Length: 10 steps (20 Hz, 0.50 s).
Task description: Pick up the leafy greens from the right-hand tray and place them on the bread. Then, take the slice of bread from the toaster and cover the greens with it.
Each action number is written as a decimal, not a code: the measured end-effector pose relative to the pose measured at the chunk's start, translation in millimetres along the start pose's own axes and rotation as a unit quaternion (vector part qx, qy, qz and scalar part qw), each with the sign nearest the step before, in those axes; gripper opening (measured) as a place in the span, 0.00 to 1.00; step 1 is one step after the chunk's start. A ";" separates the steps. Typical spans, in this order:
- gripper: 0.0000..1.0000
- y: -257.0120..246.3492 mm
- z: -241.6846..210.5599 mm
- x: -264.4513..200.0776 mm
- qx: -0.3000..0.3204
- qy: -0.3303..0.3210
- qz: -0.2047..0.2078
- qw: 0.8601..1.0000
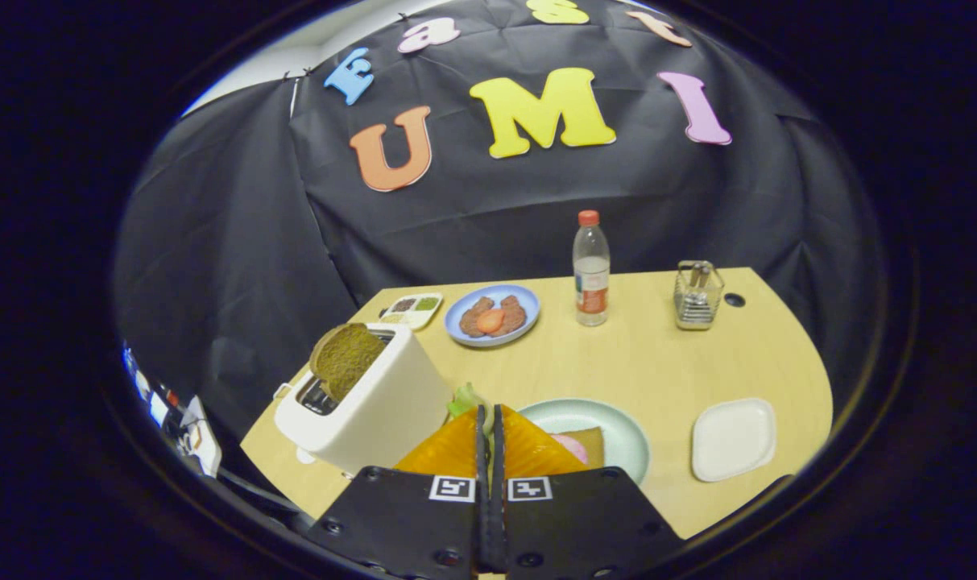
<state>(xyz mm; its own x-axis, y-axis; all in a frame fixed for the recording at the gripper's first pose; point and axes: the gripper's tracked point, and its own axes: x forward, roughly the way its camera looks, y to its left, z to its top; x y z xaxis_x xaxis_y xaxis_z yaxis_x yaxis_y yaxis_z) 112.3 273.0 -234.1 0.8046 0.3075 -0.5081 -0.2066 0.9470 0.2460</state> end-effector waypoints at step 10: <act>0.00 -47.1 -18.9 31.7 0.057 0.033 -0.059 0.996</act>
<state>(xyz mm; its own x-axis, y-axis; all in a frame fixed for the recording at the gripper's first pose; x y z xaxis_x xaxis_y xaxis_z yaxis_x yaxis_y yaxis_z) 137.1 239.9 -277.4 0.7804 0.2046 -0.5909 -0.0458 0.9611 0.2723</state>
